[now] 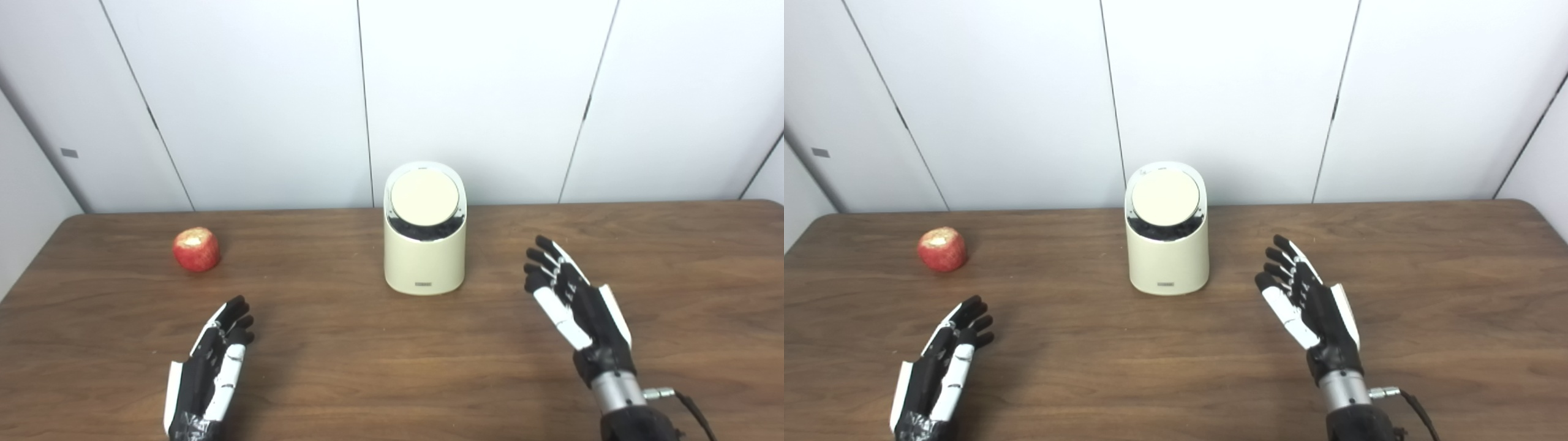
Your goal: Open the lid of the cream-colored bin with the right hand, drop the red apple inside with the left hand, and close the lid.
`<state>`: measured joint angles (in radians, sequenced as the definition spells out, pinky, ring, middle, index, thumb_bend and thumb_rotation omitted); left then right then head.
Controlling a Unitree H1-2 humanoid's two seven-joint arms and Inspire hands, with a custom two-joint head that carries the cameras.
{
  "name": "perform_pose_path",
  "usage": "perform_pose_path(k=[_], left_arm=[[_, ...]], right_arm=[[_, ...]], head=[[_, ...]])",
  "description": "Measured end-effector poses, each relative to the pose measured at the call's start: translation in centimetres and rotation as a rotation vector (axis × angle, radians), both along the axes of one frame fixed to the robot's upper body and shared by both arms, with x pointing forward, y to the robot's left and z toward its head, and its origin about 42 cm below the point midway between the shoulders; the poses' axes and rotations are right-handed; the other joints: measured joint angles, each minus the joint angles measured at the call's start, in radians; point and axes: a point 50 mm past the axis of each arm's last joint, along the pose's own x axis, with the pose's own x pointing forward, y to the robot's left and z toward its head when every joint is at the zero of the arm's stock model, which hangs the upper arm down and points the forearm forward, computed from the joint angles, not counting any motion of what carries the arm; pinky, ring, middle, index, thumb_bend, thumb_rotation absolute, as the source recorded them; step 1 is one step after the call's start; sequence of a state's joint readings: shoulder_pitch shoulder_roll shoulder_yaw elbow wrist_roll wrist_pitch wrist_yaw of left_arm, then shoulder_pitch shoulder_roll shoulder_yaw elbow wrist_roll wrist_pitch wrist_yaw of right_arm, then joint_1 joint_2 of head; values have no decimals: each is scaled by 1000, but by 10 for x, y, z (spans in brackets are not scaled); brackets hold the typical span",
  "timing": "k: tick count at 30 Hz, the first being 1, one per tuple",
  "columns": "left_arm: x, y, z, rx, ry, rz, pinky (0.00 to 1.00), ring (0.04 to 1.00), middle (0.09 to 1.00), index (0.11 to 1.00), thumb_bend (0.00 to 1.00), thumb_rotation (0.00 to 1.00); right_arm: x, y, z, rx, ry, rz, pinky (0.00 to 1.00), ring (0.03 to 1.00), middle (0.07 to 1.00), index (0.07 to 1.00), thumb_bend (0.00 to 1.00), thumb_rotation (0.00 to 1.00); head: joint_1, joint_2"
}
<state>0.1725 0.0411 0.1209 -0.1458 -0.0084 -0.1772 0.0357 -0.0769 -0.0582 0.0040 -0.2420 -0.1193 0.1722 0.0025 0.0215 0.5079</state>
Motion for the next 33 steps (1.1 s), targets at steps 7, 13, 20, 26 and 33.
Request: perform_pose_path(k=[7,13,20,26,33], left_arm=[[0,0,0,-3,-2,-3,843,868,886,902,397,665],[0,0,0,-2,-1,-4,853,870,888,900,397,651],[-1,-2,-1,5,1,-3,839,856,878,892,395,657],[-1,-2,-1,10,3,-3,853,868,883,896,388,669],[-2,-3,0,10,-5,-4,854,869,884,897,375,649]], right_arm=[[17,4,15,-23,-49,7,748,832,863,884,730,719],[34,9,32,-110,-101,24,745,829,856,886,738,694],[65,23,47,-199,-134,33,757,822,851,886,793,542],[91,34,66,-236,-165,40,784,863,874,901,907,475],[121,49,68,-285,-134,50,772,889,898,902,890,413]], head=[[-6,-17],[-9,-29],[-8,-38],[-6,-48],[1,-54]])
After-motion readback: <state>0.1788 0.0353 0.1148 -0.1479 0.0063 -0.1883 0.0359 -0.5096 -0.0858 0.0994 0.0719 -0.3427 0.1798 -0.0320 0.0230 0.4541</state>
